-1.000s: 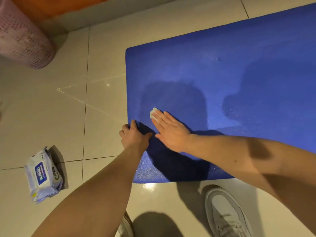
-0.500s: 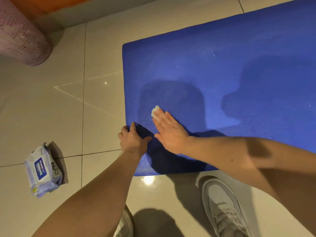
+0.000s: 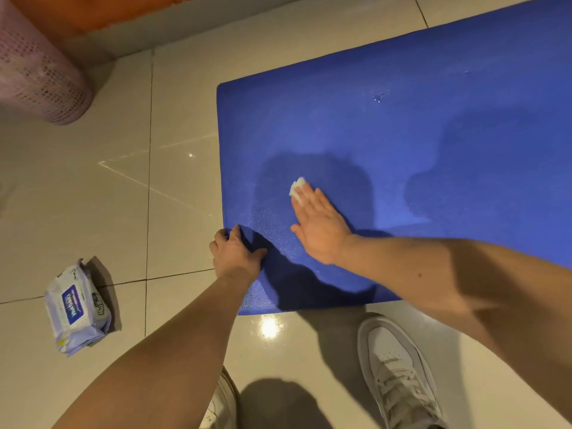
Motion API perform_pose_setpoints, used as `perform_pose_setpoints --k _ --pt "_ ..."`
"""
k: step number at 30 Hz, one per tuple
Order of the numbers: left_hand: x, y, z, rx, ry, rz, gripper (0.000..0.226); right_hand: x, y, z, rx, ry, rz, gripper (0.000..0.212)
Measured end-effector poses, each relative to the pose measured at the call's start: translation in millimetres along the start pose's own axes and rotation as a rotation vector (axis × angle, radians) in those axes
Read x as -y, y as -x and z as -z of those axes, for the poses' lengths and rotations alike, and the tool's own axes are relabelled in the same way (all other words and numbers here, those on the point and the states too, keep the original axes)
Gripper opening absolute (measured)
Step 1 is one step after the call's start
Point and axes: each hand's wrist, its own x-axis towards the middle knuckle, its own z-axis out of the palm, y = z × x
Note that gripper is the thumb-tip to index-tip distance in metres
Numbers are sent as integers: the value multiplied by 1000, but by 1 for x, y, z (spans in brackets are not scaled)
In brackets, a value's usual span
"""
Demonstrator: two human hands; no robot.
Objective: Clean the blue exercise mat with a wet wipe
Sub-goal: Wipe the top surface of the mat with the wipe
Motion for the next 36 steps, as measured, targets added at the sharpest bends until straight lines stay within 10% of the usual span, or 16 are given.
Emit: perform_pose_setpoints --k 7,13,25,32,36 --pt "6 15 -5 -2 -18 10 85 22 36 -16 -15 16 364 67" --pt "13 25 -7 19 -20 11 85 -38 -4 13 72 -1 -126 69" --pt "20 38 -14 26 -41 23 85 42 82 -15 18 -13 316 68" --pt "24 45 -16 30 -15 11 81 -26 48 -2 -9 -23 -175 71" --pt "23 46 -17 32 -25 18 80 39 78 -18 38 29 -78 74"
